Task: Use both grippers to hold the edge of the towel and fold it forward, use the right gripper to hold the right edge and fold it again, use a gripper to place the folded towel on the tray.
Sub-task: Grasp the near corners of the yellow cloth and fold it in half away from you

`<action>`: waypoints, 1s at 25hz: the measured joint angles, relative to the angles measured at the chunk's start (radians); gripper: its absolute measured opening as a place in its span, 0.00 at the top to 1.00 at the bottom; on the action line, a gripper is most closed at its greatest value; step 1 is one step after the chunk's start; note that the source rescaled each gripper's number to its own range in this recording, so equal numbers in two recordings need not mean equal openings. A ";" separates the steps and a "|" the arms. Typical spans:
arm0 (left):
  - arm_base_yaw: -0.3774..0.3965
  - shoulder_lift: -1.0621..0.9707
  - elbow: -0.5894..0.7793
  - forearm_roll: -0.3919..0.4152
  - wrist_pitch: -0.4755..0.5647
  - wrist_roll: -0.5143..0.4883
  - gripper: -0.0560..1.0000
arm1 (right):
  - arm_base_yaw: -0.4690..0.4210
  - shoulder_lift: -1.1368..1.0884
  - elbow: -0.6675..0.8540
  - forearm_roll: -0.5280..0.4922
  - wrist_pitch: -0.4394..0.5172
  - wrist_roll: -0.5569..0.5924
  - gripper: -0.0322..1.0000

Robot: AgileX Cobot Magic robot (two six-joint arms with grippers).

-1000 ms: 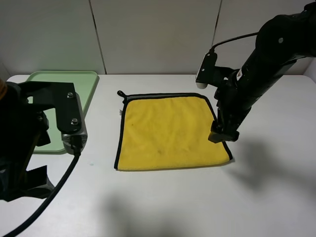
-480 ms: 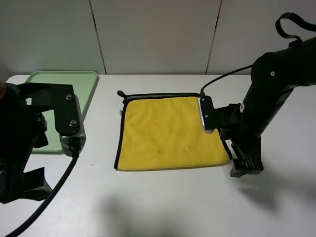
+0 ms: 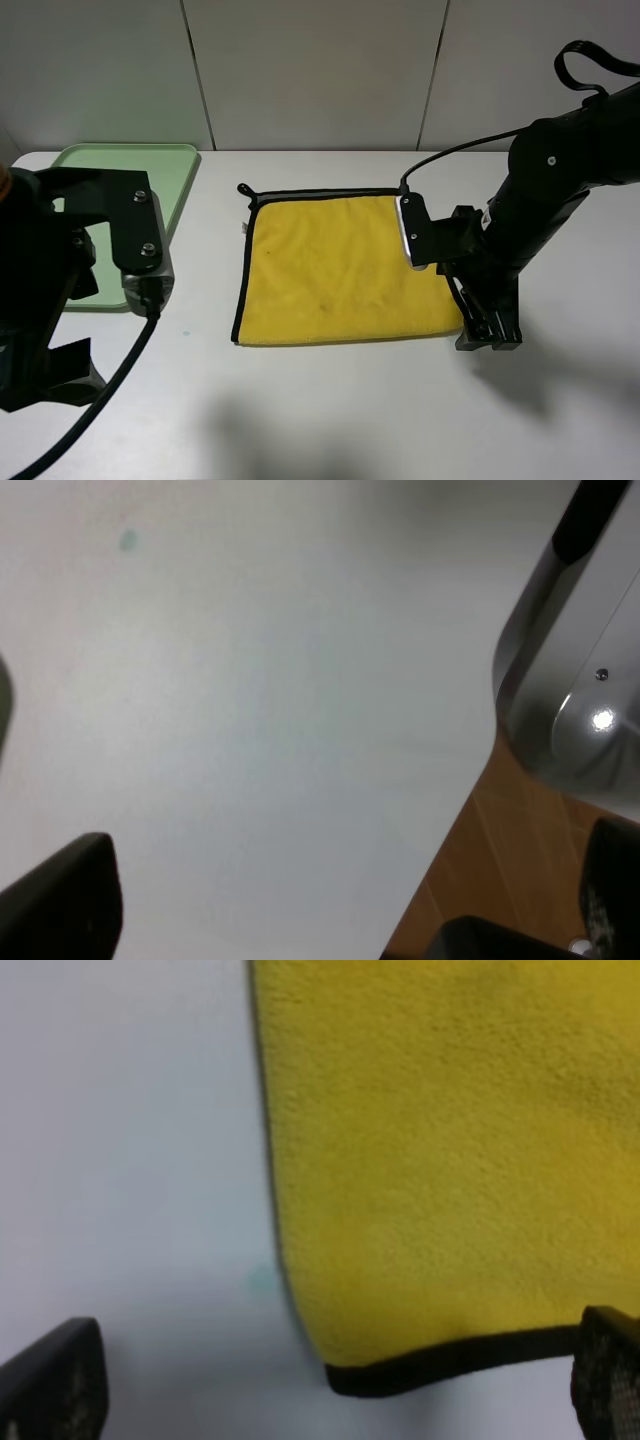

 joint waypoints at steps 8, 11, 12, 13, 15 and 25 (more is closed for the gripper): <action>0.000 0.000 0.000 0.000 -0.002 0.000 0.09 | 0.000 0.059 0.000 0.001 0.001 -0.040 0.00; 0.000 0.000 0.000 0.000 -0.003 0.000 0.09 | 0.000 0.079 0.000 0.015 0.001 -0.046 0.00; 0.000 0.000 0.000 0.000 -0.003 0.000 0.09 | 0.000 0.086 0.000 0.020 0.001 -0.047 0.00; 0.000 0.000 0.000 0.000 -0.004 0.000 0.09 | 0.000 0.094 0.000 0.021 0.001 -0.050 0.00; 0.000 0.000 0.000 0.002 -0.011 0.000 0.09 | 0.000 0.108 0.000 0.024 0.003 -0.066 0.00; 0.000 0.000 0.000 0.012 -0.095 0.005 0.09 | 0.000 0.167 0.003 0.035 -0.003 -0.087 0.00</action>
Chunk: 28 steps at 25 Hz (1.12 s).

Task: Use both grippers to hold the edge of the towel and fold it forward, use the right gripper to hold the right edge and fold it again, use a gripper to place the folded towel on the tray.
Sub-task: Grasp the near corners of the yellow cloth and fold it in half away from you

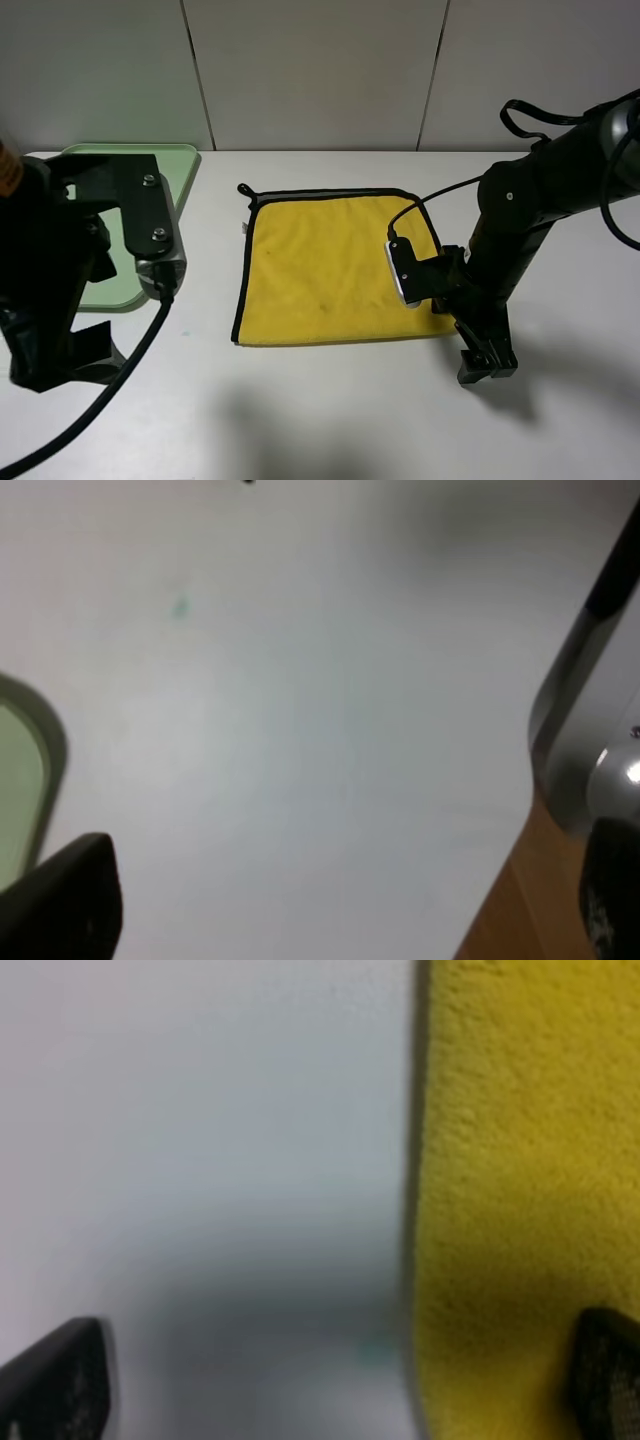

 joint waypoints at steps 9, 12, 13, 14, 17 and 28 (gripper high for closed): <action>0.000 0.071 -0.001 -0.053 -0.110 0.077 0.10 | 0.000 0.011 -0.001 0.032 -0.002 0.000 0.00; 0.000 0.180 -0.001 -0.055 -0.164 0.082 0.10 | 0.000 0.011 -0.001 0.041 -0.007 0.000 0.00; 0.000 0.208 -0.001 -0.055 -0.183 0.083 0.10 | 0.000 0.011 -0.001 0.044 -0.007 0.000 0.00; 0.000 0.230 -0.001 -0.055 -0.202 0.084 0.10 | 0.000 0.011 -0.001 0.046 -0.009 0.000 0.00; 0.000 0.305 -0.001 -0.057 -0.249 0.085 0.10 | 0.000 0.011 -0.001 0.062 -0.016 0.000 0.00; 0.000 0.501 -0.056 -0.129 -0.404 0.172 0.11 | -0.003 0.022 -0.001 0.120 -0.034 -0.047 0.00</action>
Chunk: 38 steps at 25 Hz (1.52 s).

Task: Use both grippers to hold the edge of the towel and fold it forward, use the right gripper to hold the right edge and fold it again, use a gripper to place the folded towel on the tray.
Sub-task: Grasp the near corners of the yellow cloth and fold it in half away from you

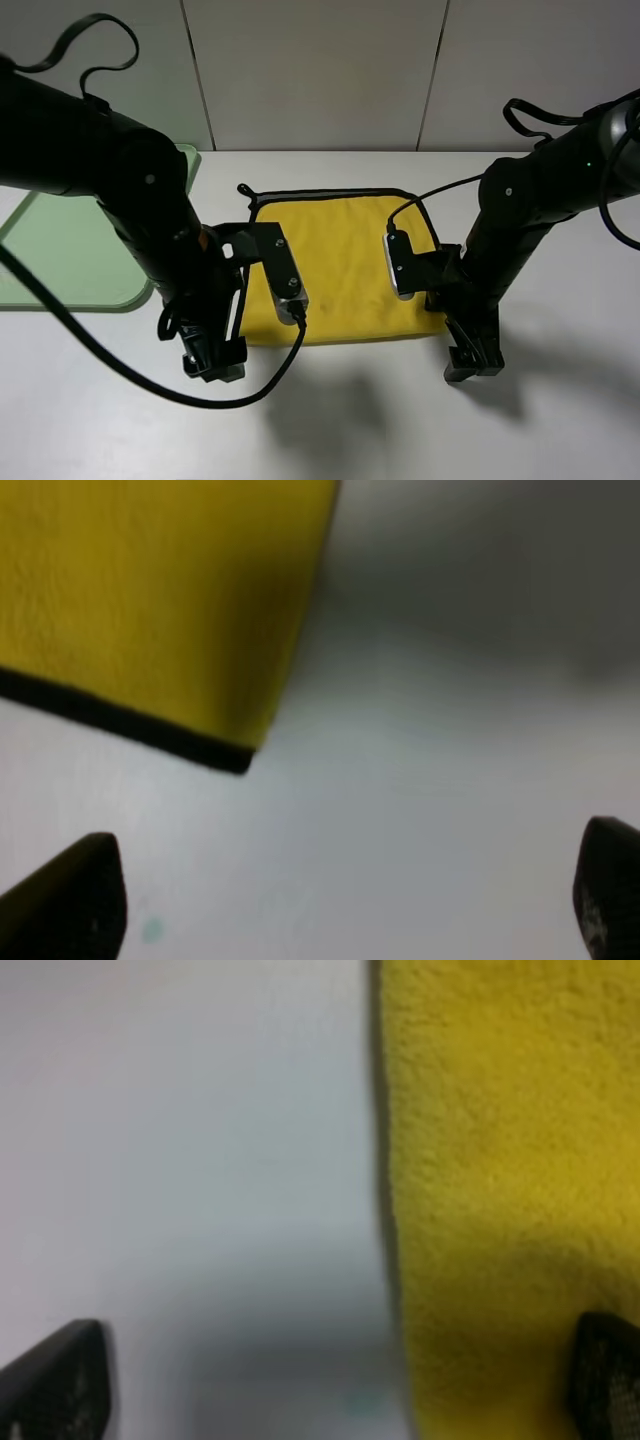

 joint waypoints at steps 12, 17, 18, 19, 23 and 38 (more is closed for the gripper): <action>0.000 0.124 -0.116 -0.070 0.008 0.176 0.11 | 0.000 0.001 0.000 0.047 -0.023 -0.038 0.00; 0.000 0.178 -0.132 -0.066 0.009 0.195 0.11 | 0.000 0.001 0.000 0.054 -0.026 -0.040 0.00; 0.000 0.188 -0.133 -0.065 0.007 0.198 0.11 | 0.000 0.001 0.000 0.054 -0.026 -0.040 0.00; 0.000 0.199 -0.134 -0.064 0.007 0.207 0.11 | 0.000 0.002 0.000 0.054 -0.026 -0.040 0.00; 0.000 0.243 -0.135 -0.063 0.002 0.219 0.11 | 0.000 0.002 0.000 0.054 -0.026 -0.040 0.00; 0.000 0.266 -0.137 -0.052 -0.077 0.219 0.30 | 0.000 0.002 0.000 0.079 -0.033 -0.040 0.00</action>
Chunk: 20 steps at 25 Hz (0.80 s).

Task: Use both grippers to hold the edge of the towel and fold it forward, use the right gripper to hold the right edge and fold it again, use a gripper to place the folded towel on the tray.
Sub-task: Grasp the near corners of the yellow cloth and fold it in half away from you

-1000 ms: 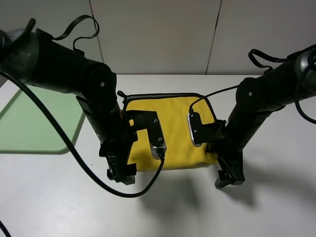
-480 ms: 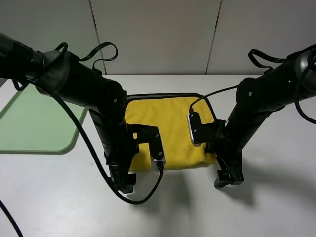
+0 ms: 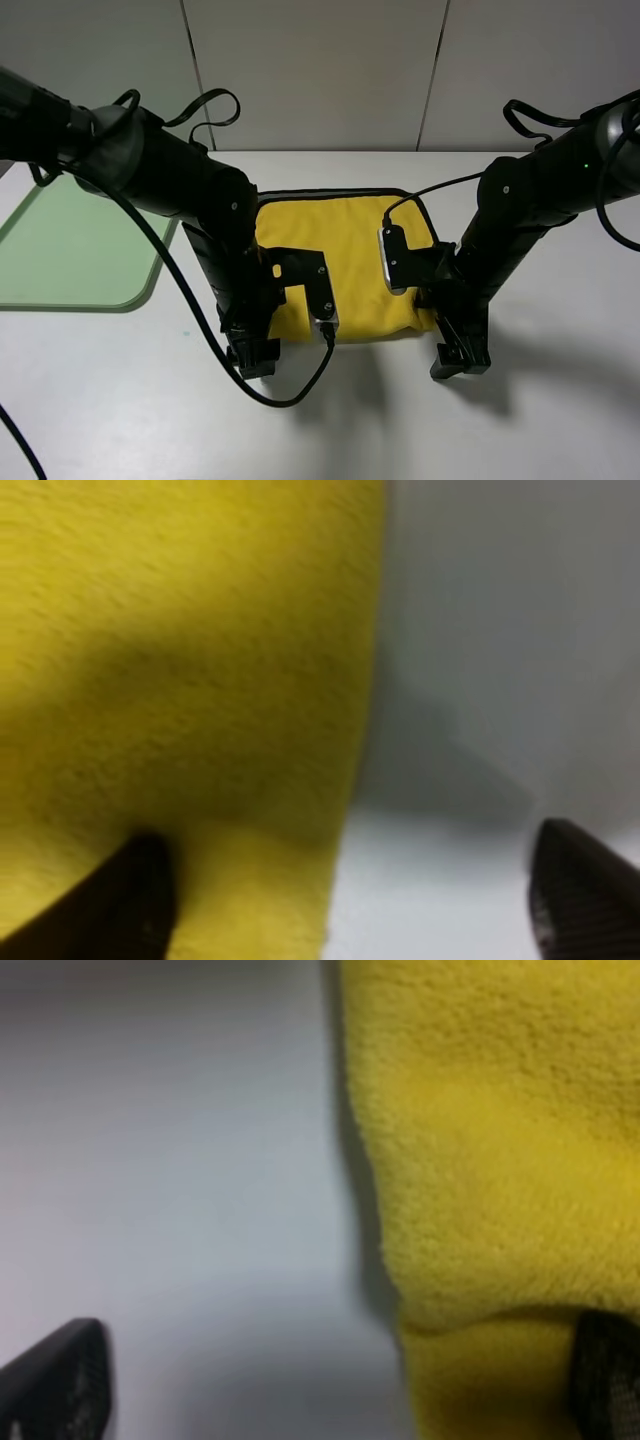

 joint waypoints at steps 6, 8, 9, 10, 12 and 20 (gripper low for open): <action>0.000 0.004 0.000 0.001 -0.028 0.000 0.57 | 0.000 0.000 0.000 0.009 0.000 0.000 0.00; 0.000 0.005 0.000 0.001 -0.028 0.000 0.66 | 0.000 0.000 0.000 0.010 0.000 0.000 0.00; 0.000 0.005 0.000 0.001 -0.028 0.000 0.70 | 0.000 0.000 0.000 0.011 -0.002 0.001 0.02; 0.000 0.005 0.000 0.001 -0.028 0.000 0.73 | 0.000 0.000 0.000 0.012 -0.004 0.001 0.04; 0.000 0.005 0.000 0.000 -0.028 0.000 0.79 | 0.000 0.001 -0.002 0.013 -0.012 0.001 0.10; 0.000 0.005 0.000 -0.001 -0.027 0.000 0.94 | 0.000 0.005 -0.006 0.031 -0.035 0.001 0.42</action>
